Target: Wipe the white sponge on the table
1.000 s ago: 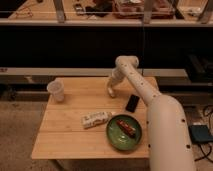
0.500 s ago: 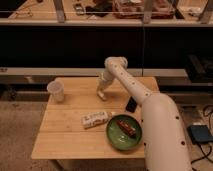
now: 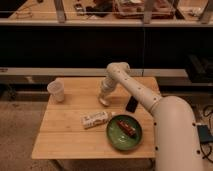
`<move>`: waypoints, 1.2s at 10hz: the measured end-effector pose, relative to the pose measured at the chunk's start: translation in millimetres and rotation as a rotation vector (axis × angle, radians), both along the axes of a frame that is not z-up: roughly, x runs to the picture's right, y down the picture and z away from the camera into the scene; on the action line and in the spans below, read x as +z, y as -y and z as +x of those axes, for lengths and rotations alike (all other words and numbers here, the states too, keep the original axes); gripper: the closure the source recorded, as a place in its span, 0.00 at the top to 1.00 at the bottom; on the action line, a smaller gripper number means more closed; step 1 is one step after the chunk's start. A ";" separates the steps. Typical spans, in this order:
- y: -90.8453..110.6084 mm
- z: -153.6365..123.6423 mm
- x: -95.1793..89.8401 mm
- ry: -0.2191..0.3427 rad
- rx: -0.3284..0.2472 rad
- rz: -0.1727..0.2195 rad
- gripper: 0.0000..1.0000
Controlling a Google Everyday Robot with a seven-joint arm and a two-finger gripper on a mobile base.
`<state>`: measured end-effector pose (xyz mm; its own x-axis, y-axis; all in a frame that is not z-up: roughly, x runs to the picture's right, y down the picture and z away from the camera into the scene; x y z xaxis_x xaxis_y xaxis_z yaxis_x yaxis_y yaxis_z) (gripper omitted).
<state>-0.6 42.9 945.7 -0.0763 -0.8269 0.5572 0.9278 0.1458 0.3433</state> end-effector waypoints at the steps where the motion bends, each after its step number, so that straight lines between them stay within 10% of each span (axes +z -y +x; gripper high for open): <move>1: -4.3 19.2 -4.4 -0.029 0.012 0.000 0.00; 6: 14.8 134.4 -11.2 -0.231 0.146 0.081 0.00; 12: 67.6 153.1 20.1 -0.310 0.206 0.156 0.00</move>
<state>152.5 -24.6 965.8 0.2521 -0.8839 0.3938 0.9476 0.3079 0.0845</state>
